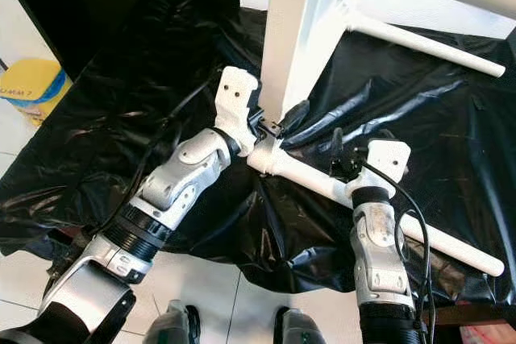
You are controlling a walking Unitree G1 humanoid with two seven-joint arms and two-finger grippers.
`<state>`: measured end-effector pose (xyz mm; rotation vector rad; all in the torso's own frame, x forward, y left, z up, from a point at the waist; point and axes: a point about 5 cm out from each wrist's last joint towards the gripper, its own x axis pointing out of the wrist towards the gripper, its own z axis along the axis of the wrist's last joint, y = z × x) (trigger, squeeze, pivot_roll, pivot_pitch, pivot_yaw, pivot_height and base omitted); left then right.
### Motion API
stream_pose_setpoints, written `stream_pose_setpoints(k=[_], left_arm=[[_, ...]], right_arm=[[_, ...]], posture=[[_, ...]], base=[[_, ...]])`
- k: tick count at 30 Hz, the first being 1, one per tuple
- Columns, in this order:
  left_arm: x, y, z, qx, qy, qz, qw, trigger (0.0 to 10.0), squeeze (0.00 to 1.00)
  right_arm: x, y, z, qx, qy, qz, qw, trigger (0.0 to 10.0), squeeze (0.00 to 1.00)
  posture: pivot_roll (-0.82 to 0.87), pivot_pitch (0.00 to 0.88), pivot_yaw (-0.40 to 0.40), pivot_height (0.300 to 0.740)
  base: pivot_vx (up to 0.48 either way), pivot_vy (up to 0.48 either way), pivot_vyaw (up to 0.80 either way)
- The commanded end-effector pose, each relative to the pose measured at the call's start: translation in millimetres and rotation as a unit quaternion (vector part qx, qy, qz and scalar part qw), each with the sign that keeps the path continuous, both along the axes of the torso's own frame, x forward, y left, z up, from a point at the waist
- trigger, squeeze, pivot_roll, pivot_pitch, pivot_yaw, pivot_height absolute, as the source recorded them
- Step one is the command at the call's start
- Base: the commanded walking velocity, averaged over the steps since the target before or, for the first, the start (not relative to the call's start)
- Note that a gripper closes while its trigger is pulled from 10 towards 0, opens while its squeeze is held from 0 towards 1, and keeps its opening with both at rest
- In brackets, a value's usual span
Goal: Building children table
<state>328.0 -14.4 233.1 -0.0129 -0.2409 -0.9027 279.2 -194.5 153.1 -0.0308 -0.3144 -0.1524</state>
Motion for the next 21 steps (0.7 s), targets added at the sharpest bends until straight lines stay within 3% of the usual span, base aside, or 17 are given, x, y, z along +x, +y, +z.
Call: stream_pose_setpoints(k=[1,11,12,13,14,15,21], left_arm=[[-0.1,-8.4,3,0.013,-0.018,-0.032,0.999,10.0,0.00],[14.0,-6.9,6,-0.001,0.001,0.030,1.000,10.0,0.00],[16.3,-5.2,5,-0.002,0.005,0.038,0.999,5.4,0.00],[16.3,-5.2,5,-0.002,0.005,0.038,0.999,5.4,0.00],[19.7,-2.3,4,0.002,0.008,0.053,0.999,1.3,0.00],[22.4,1.3,2,0.005,0.006,0.067,0.998,0.0,0.00],[27.2,8.5,1,0.007,-0.002,0.089,0.996,0.0,0.00]], right_arm=[[-3.8,-3.2,-4,0.001,0.007,-0.011,1.000,10.0,0.00],[-5.3,-2.6,-4,0.003,0.007,-0.015,1.000,10.0,0.00],[-5.3,-2.7,-4,0.003,0.007,-0.015,1.000,10.0,0.00],[-5.3,-2.7,-4,0.003,0.007,-0.015,1.000,10.0,0.00],[-5.4,-2.9,-4,0.002,0.007,-0.015,1.000,10.0,0.00],[-5.3,-3.6,-4,0.001,0.007,-0.016,1.000,10.0,0.00],[-5.1,-5.1,-3,-0.001,0.006,-0.016,1.000,10.0,0.00]], posture=[[-0.02,0.158,0.000,0.740],[-0.02,0.158,0.003,0.740],[-0.02,0.158,0.001,0.740],[-0.02,0.158,0.001,0.740],[-0.02,0.158,0.000,0.740],[-0.02,0.157,-0.002,0.740],[-0.02,0.158,-0.005,0.740]], base=[[0.000,0.000,0.00],[0.000,0.000,0.00],[0.000,0.000,0.00],[0.000,0.000,0.00],[0.000,0.000,0.00],[0.000,0.000,0.00],[0.000,0.000,0.00]])
